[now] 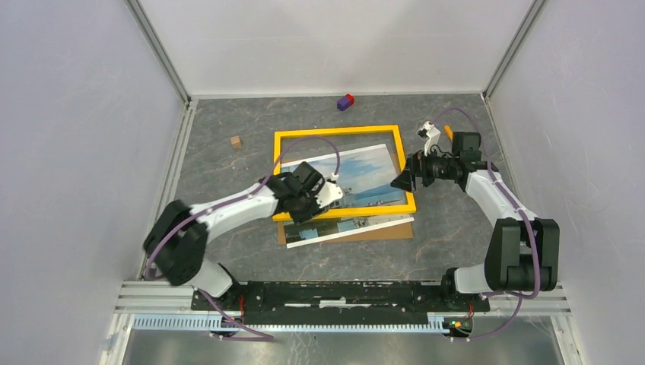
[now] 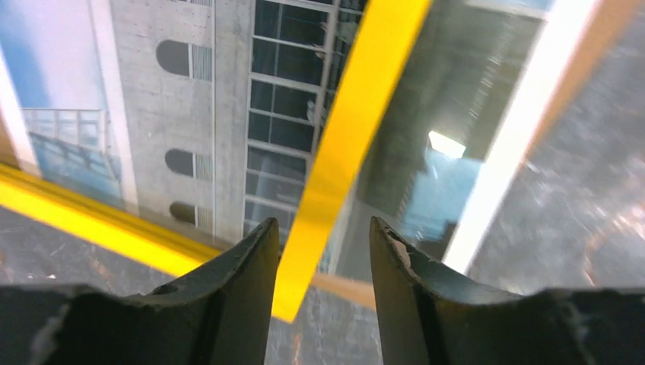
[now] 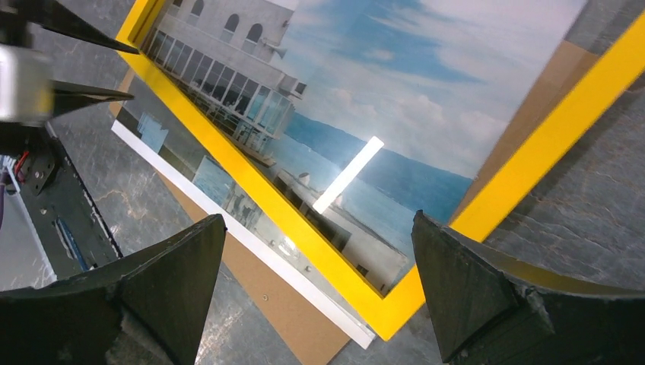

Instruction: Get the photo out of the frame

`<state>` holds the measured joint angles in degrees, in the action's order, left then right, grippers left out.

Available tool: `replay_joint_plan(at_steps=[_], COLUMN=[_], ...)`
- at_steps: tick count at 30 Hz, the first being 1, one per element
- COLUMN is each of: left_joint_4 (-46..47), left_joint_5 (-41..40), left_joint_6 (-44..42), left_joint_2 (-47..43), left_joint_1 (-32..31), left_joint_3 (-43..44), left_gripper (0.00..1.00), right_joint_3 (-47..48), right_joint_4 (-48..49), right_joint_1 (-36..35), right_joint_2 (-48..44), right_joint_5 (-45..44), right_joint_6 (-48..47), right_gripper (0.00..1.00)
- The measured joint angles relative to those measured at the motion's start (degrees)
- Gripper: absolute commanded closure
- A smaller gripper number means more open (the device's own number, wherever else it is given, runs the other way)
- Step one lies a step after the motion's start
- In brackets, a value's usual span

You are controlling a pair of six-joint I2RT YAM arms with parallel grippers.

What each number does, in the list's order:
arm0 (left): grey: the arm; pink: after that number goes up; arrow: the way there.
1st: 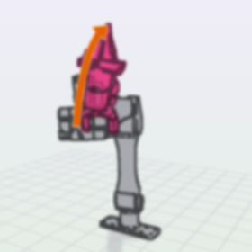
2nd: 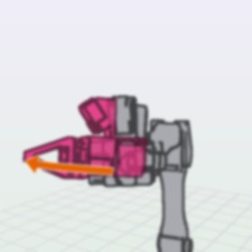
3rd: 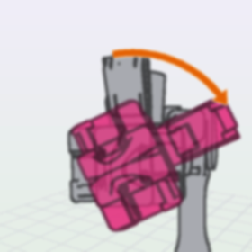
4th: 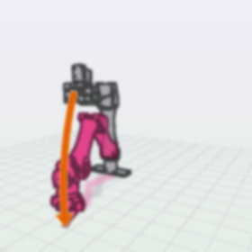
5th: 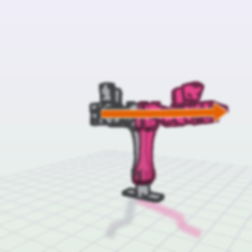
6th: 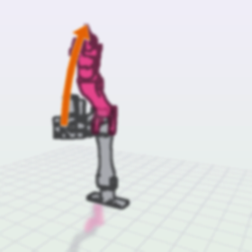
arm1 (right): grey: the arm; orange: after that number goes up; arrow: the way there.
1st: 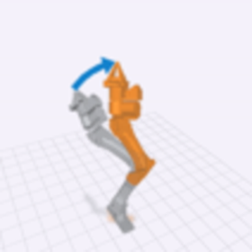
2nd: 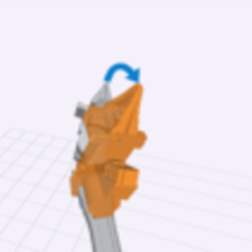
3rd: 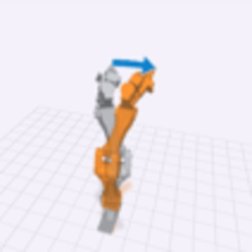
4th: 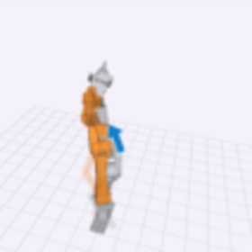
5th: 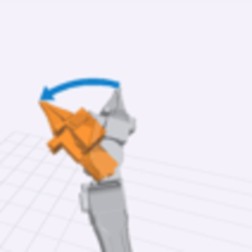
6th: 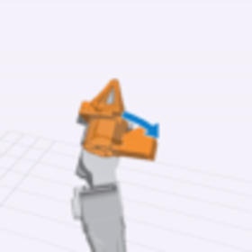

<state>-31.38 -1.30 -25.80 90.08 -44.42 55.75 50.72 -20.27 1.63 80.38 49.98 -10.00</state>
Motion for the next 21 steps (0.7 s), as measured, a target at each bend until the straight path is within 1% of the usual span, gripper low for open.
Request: replay_joint_plan(at_steps=[4, 7, 11, 13, 14, 18, 21], left_joint_4=[-2.58, -6.34, -12.13, -14.36, -15.26, -13.07, -9.27], left_joint_5=[3.41, 4.92, 4.55, 4.07, 3.37, 0.5, -1.7], left_joint_6=[-2.86, -5.75, -10.99, -14.58, -16.9, -21.11, -24.02], left_joint_2=[-13.75, -22.14, -30.38, -37.27, -42.18, -48.15, -48.39], left_joint_1=[0.09, -0.13, -1.22, -2.91, -3.85, -7.1, -9.01], left_joint_3=[-4.96, -8.09, -14.82, -19.5, -22.34, -27.58, -31.71], left_gripper=[0.47, 0.47, 0.48, 0.5, 0.5, 0.51, 0.53], right_joint_3=[-0.11, -0.13, -0.11, -0.04, 0.0, 0.04, 0.22], right_joint_4=[-0.26, -0.59, -1.68, -2.1, -2.36, -3.13, -3.78], right_joint_1=[-3.56, -8.55, -12.13, -12.96, -13.44, -14.99, -16.02], right_joint_2=[-0.63, -1.14, -1.01, -0.44, 0.0, 1.75, 2.8], right_joint_5=[-0.61, -1.51, -1.79, -1.81, -1.84, -2.12, -2.32], right_joint_6=[-1.44, -3.26, -5.27, -6.4, -6.91, -8.22, -8.9], right_gripper=[0.03, 0.05, 0.12, 0.15, 0.16, 0.2, 0.21])
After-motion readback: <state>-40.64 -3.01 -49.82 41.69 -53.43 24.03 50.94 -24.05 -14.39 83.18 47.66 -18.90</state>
